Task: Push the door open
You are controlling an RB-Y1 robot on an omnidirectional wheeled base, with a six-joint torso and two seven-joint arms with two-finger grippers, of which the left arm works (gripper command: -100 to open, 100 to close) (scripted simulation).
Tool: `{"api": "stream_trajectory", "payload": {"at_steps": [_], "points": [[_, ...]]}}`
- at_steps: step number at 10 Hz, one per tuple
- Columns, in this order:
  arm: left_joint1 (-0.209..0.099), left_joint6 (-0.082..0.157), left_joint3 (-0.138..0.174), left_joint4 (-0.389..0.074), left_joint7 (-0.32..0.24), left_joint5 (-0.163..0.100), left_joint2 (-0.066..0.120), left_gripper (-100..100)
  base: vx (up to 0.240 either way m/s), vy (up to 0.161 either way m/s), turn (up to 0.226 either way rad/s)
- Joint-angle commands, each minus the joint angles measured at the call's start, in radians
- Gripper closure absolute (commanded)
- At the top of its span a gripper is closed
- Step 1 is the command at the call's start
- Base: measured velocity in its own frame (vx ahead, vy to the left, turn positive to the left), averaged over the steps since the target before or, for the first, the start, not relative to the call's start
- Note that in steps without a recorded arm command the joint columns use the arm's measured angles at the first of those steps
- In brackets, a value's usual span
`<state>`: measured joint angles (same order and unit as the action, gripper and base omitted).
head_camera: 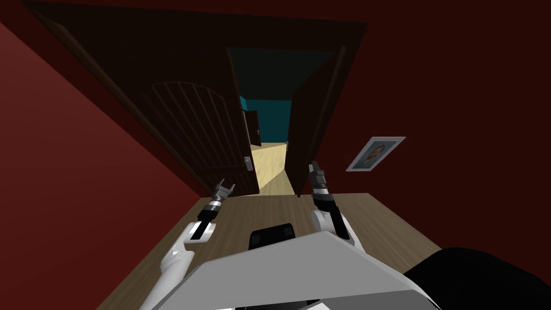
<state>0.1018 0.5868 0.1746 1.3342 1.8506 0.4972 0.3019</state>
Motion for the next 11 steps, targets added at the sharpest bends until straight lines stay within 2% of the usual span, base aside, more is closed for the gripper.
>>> {"api": "stream_trajectory", "payload": {"at_steps": [1,11], "points": [[-0.005,0.002,0.003,-0.014,0.03,0.005,0.001,-100,0.058,-0.022,0.0],[-0.059,0.007,0.033,-0.155,0.293,0.071,0.035,-100,0.09,-0.02,-0.008]]}}
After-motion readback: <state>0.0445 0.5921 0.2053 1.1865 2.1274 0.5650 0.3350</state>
